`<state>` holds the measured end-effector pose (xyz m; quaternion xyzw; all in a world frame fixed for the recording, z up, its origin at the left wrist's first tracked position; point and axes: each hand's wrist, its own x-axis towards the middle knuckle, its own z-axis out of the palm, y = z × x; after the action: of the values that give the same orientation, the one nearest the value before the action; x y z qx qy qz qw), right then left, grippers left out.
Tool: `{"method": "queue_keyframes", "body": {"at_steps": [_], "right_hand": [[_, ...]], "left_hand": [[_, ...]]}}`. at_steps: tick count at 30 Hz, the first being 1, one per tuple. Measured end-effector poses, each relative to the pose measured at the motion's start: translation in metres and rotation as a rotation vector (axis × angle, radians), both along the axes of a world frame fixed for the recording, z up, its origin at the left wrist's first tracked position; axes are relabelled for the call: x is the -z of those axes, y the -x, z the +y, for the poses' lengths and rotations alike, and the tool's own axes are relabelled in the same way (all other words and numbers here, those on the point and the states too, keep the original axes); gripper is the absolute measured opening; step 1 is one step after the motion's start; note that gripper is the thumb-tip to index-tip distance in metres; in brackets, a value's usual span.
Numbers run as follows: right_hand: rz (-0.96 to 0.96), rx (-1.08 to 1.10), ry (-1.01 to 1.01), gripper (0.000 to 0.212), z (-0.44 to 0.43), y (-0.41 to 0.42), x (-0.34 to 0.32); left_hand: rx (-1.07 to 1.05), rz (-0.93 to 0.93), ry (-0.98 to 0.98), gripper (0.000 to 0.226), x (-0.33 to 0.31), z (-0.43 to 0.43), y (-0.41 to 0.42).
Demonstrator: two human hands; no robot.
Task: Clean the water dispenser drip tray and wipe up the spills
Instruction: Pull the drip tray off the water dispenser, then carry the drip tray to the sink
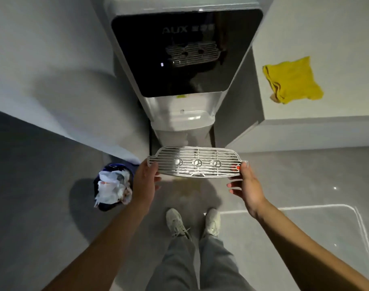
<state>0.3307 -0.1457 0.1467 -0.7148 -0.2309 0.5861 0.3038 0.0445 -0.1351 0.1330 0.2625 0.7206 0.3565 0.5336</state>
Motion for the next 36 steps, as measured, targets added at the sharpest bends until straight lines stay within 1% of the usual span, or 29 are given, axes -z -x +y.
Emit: {"method": "queue_keyframes", "body": {"at_steps": [3, 6, 9, 11, 15, 18, 22, 26, 28, 30, 36], "right_hand": [[0.014, 0.040, -0.017, 0.041, -0.048, -0.018, -0.032], [0.032, 0.104, -0.020, 0.039, -0.094, -0.037, -0.056], [0.038, 0.196, -0.040, 0.037, -0.136, -0.058, -0.076], [0.038, 0.260, -0.044, 0.037, -0.162, -0.073, -0.086], [0.032, 0.383, -0.061, 0.041, -0.208, -0.114, -0.100], [0.020, 0.442, -0.081, 0.040, -0.240, -0.152, -0.107], [0.023, 0.537, -0.133, 0.034, -0.275, -0.208, -0.122], [-0.029, 0.586, -0.167, 0.039, -0.310, -0.268, -0.138], [-0.055, 0.616, -0.177, 0.036, -0.326, -0.299, -0.141], [-0.080, 0.668, -0.159, 0.033, -0.343, -0.328, -0.142], [-0.117, 0.833, -0.109, 0.033, -0.374, -0.411, -0.137]], "left_hand": [[0.035, -0.006, -0.040, 0.028, -0.036, -0.032, -0.012], [0.081, -0.012, -0.029, 0.021, -0.069, -0.061, -0.030], [0.145, -0.042, -0.057, 0.014, -0.096, -0.086, -0.054], [0.184, -0.055, -0.077, 0.010, -0.109, -0.096, -0.073], [0.285, -0.027, -0.109, 0.011, -0.122, -0.106, -0.121], [0.358, -0.022, -0.143, 0.015, -0.128, -0.114, -0.167], [0.451, -0.042, -0.155, 0.017, -0.138, -0.128, -0.237], [0.508, -0.114, -0.150, 0.014, -0.145, -0.144, -0.318], [0.527, -0.137, -0.133, 0.011, -0.146, -0.148, -0.359], [0.560, -0.140, -0.115, 0.008, -0.145, -0.150, -0.398], [0.747, -0.185, -0.107, 0.011, -0.140, -0.151, -0.511]]}}
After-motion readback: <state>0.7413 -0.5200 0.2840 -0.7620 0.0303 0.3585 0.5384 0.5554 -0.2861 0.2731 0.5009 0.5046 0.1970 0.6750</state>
